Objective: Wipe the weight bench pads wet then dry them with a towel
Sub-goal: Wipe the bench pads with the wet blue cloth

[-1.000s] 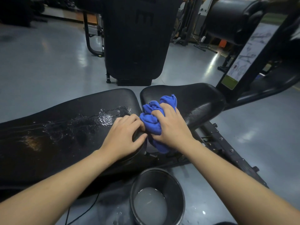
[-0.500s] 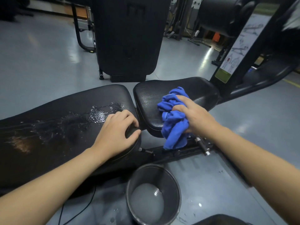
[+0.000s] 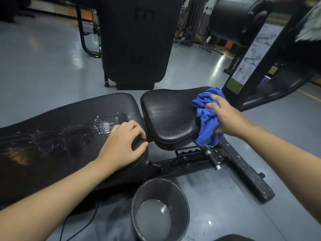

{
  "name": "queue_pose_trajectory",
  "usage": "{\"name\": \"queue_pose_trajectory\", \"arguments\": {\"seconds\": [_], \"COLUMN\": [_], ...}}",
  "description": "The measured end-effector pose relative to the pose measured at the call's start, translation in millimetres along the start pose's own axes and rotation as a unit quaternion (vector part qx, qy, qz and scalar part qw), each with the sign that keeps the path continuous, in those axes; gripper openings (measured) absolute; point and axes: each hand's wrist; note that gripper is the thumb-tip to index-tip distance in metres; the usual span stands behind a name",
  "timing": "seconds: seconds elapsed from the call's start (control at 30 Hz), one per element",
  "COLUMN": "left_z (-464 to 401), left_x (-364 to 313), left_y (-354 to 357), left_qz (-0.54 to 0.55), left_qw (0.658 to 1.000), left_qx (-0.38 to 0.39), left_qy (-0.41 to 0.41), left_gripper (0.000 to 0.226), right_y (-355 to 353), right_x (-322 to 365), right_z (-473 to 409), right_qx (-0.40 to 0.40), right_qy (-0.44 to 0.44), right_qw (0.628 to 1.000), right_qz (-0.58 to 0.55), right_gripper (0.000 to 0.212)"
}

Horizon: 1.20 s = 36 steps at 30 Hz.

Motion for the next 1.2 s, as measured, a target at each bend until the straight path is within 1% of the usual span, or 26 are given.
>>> {"name": "queue_pose_trajectory", "arguments": {"seconds": [0.07, 0.17, 0.2, 0.23, 0.33, 0.37, 0.47, 0.53, 0.6, 0.67, 0.7, 0.73, 0.8, 0.9, 0.93, 1.13, 1.2], "left_z": [-1, -2, -3, -2, -2, -2, -2, -1, -1, -2, -2, -2, -3, -4, -4, -3, -3], "left_x": [-1, 0, 0, 0, 1, 2, 2, 2, 1, 0, 0, 0, 0, 1, 1, 0, 0], "left_y": [0, 0, 0, 1, 1, 1, 1, 1, 0, -1, -1, -1, -1, 0, 0, 1, 0], "left_qz": [0.001, 0.001, 0.001, 0.001, 0.006, 0.008, 0.008, 0.007, 0.006, 0.007, 0.006, 0.006, 0.005, 0.002, 0.001, -0.001, 0.001], "left_qw": [1.0, 1.0, 1.0, 1.0, 1.0, 1.0, 1.0, 1.0, 1.0, 1.0, 1.0, 1.0, 1.0, 1.0, 1.0, 1.0, 1.0], "left_qx": [0.005, 0.009, 0.01, 0.01, 0.009, 0.01, 0.01, 0.01, 0.011, 0.014, 0.015, 0.017, 0.02, 0.024, 0.025, 0.024, 0.025], "left_qy": [0.0, 0.003, 0.004, 0.004, 0.003, 0.002, -0.004, -0.007, -0.006, -0.005, -0.006, -0.006, -0.008, -0.006, -0.004, -0.001, -0.001], "left_gripper": [0.017, 0.017, 0.017, 0.017, 0.017, 0.017, 0.016, 0.017, 0.018, 0.017, 0.017, 0.017, 0.017, 0.016, 0.016, 0.014, 0.014], "right_y": [7, 12, 13, 14, 11, 9, 3, 2, 1, -3, -4, -4, -5, -14, -15, -20, -19], "right_x": [9, 31, 34, 33, 17, 10, -7, -27, -49, -62, -63, -66, -62, -55, -58, -66, -66], "right_z": [-2, -3, -2, -2, 1, 2, 3, 4, 5, 3, 1, -4, -14, -30, -35, -78, -98], "right_qx": [0.007, 0.005, 0.002, 0.004, 0.001, -0.001, 0.008, 0.004, -0.009, -0.019, -0.024, -0.027, -0.007, 0.017, 0.026, 0.095, 0.114], "right_qy": [-0.007, -0.003, -0.002, 0.001, 0.01, 0.017, 0.048, 0.071, 0.108, 0.165, 0.186, 0.208, 0.241, 0.263, 0.271, 0.273, 0.272], "right_qw": [1.0, 1.0, 1.0, 1.0, 1.0, 0.999, 0.998, 0.997, 0.991, 0.974, 0.967, 0.959, 0.951, 0.946, 0.943, 0.942, 0.941], "right_qz": [0.009, 0.013, 0.007, 0.0, -0.027, -0.03, -0.033, -0.041, -0.081, -0.157, -0.174, -0.192, -0.196, -0.188, -0.194, -0.17, -0.163], "right_gripper": [0.098, 0.123, 0.127, 0.126, 0.107, 0.104, 0.105, 0.099, 0.087, 0.076, 0.073, 0.074, 0.086, 0.105, 0.107, 0.092, 0.095]}}
Point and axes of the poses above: each hand's wrist, its own z-axis away from the middle knuckle, its own y-axis out of the palm, x = y × z
